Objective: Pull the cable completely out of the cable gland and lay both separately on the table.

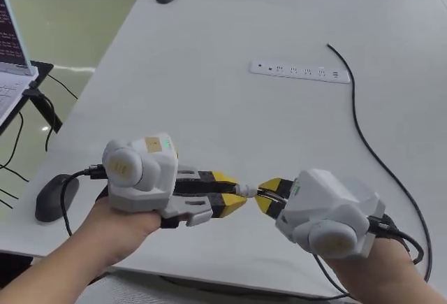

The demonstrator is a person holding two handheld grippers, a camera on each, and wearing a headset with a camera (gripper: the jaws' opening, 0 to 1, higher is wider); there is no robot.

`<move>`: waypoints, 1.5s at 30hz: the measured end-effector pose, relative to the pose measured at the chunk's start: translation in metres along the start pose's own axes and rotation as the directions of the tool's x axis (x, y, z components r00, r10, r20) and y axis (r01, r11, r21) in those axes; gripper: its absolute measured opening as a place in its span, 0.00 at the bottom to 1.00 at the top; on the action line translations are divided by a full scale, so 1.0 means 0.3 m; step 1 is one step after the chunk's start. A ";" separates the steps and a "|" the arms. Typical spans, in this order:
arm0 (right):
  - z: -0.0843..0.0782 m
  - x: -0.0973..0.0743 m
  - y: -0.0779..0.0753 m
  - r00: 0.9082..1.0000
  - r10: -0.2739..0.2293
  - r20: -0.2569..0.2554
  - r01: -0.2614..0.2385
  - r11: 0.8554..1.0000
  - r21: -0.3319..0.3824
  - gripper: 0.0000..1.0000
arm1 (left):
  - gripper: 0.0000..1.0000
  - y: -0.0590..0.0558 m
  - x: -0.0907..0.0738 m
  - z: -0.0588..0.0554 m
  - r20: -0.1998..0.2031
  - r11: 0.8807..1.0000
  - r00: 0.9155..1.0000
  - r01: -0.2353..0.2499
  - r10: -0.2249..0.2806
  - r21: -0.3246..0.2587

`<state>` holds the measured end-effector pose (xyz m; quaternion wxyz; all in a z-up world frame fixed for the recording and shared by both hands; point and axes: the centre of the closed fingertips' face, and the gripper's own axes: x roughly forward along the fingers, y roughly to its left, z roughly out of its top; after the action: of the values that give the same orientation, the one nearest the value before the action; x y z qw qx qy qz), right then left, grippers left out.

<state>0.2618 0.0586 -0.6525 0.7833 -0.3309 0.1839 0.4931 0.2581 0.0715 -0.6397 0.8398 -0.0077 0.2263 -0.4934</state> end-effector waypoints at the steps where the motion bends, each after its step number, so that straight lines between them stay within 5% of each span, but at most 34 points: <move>1: -0.001 0.000 0.000 1.000 0.000 0.000 0.000 1.000 0.005 0.01 | 0.15 0.000 0.000 0.000 -0.001 1.000 1.000 0.000 0.000 0.000; 11: -0.017 0.002 0.004 1.000 -0.013 -0.015 0.013 1.000 0.023 0.00 | 0.15 -0.008 0.006 -0.005 -0.007 1.000 1.000 0.001 -0.001 0.014; 14: -0.028 -0.003 -0.012 0.999 -0.027 -0.018 0.028 0.997 0.075 0.00 | 0.15 -0.007 0.006 0.001 0.001 1.000 1.000 -0.001 0.001 0.015; 18: -0.057 -0.010 -0.042 0.998 -0.050 -0.028 0.054 0.985 0.165 0.00 | 0.15 -0.001 0.003 0.015 0.015 1.000 1.000 -0.005 0.005 0.019; 23: -0.125 -0.015 -0.071 0.996 -0.060 -0.062 0.076 0.953 0.293 0.00 | 0.15 0.004 0.003 0.024 0.022 1.000 1.000 -0.008 0.008 0.021; 33: -0.238 -0.021 -0.093 0.994 -0.062 -0.086 0.099 0.832 0.545 0.00 | 0.15 0.005 0.007 0.025 0.024 1.000 1.000 -0.007 0.007 0.022; 45: -0.373 -0.018 -0.093 0.990 -0.041 -0.134 0.127 0.656 0.744 0.00 | 0.15 0.009 0.002 0.028 0.030 1.000 0.999 -0.012 0.011 0.024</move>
<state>0.2887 -0.0314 -0.7197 0.8611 -0.0122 0.3961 0.3186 0.2639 0.0707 -0.6331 0.8459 -0.0035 0.2077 -0.4912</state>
